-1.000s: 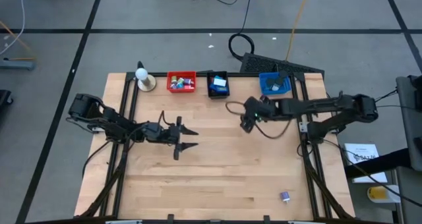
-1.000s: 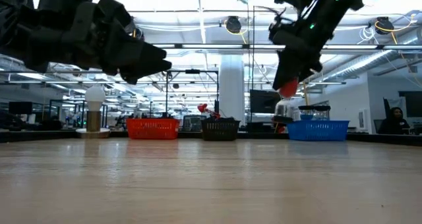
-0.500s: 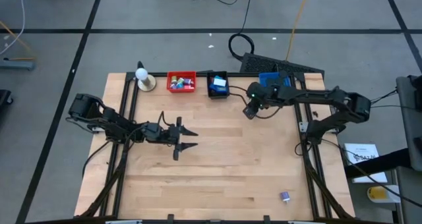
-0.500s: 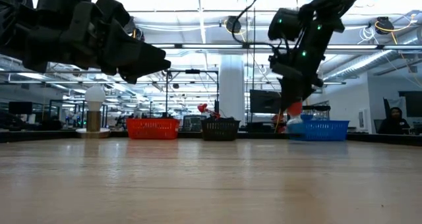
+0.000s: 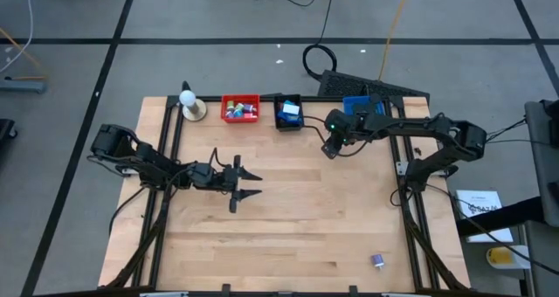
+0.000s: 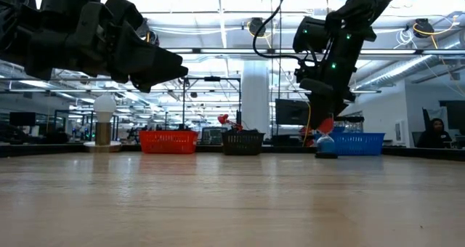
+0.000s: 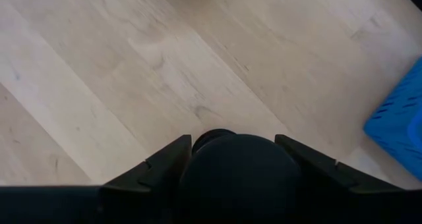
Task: Pick & Place Office items
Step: Put the pink hourglass into the blue bin
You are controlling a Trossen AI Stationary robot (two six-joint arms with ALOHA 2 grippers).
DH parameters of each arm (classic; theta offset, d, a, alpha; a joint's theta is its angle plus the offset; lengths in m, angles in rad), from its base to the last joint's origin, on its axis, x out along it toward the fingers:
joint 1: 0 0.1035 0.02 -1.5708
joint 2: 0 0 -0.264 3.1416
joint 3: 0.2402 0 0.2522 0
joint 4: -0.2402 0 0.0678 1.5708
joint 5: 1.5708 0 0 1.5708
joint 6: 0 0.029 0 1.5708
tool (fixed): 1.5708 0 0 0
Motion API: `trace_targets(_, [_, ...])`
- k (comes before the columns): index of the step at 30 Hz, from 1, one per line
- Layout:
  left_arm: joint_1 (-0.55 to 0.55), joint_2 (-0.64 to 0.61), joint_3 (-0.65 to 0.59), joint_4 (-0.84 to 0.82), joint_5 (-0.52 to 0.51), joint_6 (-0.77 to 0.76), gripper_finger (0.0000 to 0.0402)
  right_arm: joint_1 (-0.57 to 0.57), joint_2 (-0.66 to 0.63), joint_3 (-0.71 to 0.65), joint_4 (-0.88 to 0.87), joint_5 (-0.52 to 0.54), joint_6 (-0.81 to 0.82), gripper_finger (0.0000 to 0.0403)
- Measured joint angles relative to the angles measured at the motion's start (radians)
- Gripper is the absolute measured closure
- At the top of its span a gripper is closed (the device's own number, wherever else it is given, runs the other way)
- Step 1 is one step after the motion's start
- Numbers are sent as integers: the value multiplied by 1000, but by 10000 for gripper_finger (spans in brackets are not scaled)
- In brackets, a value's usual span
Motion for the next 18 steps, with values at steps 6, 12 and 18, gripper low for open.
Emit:
trace_targets(6, [0, 0, 0, 0, 0, 0, 206, 0, 0, 0, 0, 0, -8, 172])
trace_targets(12, [0, 0, 0, 0, 1, 0, 206, 0, -1, 0, 0, 1, -8, 137])
trace_targets(18, [0, 0, 0, -1, 1, 0, 206, 9, -1, 0, -5, 1, -15, 128])
